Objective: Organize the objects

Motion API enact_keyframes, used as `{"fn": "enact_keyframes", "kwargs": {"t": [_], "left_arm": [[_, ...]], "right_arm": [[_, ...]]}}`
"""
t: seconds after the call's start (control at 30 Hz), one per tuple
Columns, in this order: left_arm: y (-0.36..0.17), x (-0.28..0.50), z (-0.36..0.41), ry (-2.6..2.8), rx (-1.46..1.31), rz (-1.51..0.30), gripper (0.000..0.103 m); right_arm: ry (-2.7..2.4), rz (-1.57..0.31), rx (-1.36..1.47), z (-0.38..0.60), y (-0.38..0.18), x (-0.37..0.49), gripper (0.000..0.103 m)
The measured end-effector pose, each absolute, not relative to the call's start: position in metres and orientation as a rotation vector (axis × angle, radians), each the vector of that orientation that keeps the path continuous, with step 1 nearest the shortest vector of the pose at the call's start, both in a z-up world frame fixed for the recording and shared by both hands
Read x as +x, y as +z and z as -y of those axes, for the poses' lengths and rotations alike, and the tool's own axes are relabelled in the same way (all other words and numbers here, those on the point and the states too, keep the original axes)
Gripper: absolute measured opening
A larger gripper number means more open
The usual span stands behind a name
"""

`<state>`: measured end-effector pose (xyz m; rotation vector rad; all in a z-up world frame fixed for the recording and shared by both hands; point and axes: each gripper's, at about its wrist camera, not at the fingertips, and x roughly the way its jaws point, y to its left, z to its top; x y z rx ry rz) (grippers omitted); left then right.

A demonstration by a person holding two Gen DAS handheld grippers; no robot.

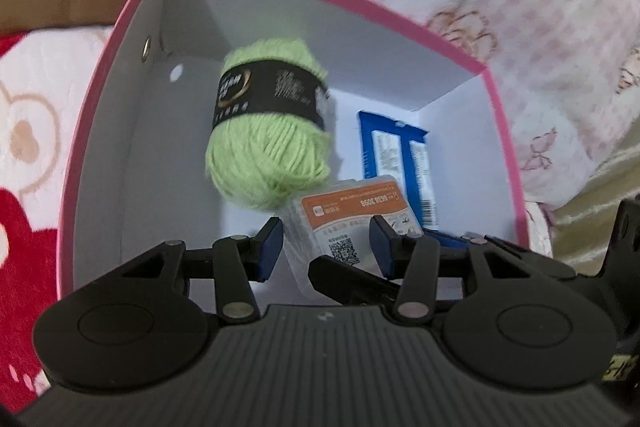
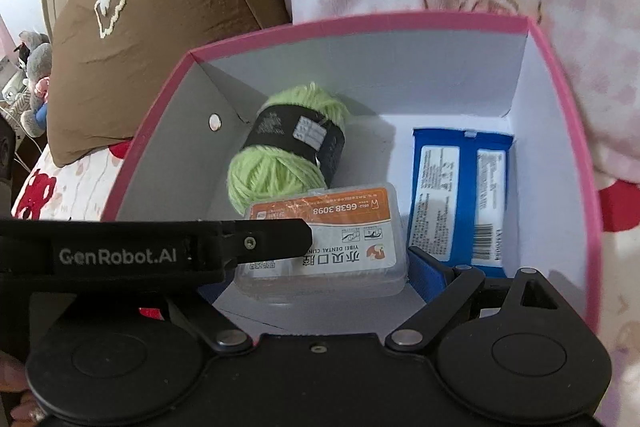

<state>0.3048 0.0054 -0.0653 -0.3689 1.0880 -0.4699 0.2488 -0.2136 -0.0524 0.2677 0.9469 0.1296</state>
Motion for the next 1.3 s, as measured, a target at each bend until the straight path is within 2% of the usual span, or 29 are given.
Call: {"fn": "enact_keyframes", "kwargs": {"t": [0.4, 0.47, 0.67, 0.9, 1.03, 1.1, 1.3], "left_arm": [[-0.081, 0.305, 0.004, -0.393, -0.313, -1.086, 0.045], [-0.082, 0.303, 0.010, -0.355, -0.277, -1.075, 0.041], [-0.088, 0.299, 0.007, -0.354, -0.303, -1.078, 0.037], [-0.086, 0.301, -0.002, -0.330, -0.323, -1.072, 0.036], [-0.083, 0.303, 0.000, -0.334, -0.326, -1.062, 0.036], [-0.082, 0.305, 0.003, -0.349, -0.334, -1.061, 0.036], [-0.082, 0.302, 0.012, -0.353, -0.318, -1.036, 0.036]], "right_arm": [[0.148, -0.984, 0.281, 0.209, -0.076, 0.256, 0.093], [0.170, -0.996, 0.272, 0.209, -0.078, 0.258, 0.093], [0.209, -1.013, 0.202, 0.206, -0.074, 0.257, 0.091], [0.209, -0.992, 0.204, 0.206, -0.073, 0.253, 0.078], [0.202, -0.963, 0.192, 0.204, -0.070, 0.251, 0.077], [0.171, -0.964, 0.184, 0.206, -0.069, 0.253, 0.068], [0.124, -0.964, 0.186, 0.219, -0.071, 0.256, 0.057]]}}
